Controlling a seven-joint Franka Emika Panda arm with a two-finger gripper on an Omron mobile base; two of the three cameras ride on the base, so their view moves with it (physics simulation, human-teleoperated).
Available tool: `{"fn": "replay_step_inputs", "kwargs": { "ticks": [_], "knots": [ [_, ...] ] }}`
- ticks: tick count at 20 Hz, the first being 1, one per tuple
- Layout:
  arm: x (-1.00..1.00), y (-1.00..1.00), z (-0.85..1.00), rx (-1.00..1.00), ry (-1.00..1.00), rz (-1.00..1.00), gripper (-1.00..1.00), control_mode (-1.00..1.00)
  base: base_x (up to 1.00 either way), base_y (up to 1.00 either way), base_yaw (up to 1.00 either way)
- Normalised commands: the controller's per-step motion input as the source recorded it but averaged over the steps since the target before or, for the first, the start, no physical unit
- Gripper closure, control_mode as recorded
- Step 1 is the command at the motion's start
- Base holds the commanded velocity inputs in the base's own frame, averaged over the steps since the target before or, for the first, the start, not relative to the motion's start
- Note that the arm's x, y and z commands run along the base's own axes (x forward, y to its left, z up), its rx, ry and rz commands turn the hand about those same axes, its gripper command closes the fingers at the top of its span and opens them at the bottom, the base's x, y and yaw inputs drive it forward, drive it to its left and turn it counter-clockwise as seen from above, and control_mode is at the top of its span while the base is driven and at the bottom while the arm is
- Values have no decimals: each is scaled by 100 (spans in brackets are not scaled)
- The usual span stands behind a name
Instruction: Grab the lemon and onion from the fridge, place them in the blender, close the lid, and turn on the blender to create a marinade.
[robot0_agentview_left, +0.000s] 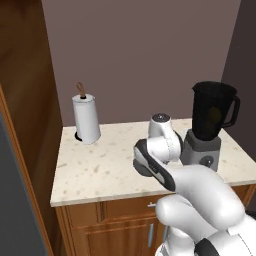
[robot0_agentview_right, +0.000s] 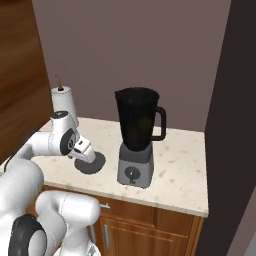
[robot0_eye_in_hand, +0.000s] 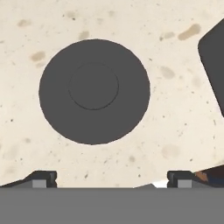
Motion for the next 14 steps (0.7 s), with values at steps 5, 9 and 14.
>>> {"fn": "replay_step_inputs", "kwargs": {
  "ticks": [5,9,14],
  "knots": [
    [47,0,-37,0,1,0,-100,-100,0,0,0],
    [45,0,-26,0,1,0,-100,-100,0,0,0],
    [43,0,-19,0,1,0,-100,-100,0,0,0]
  ]
}}
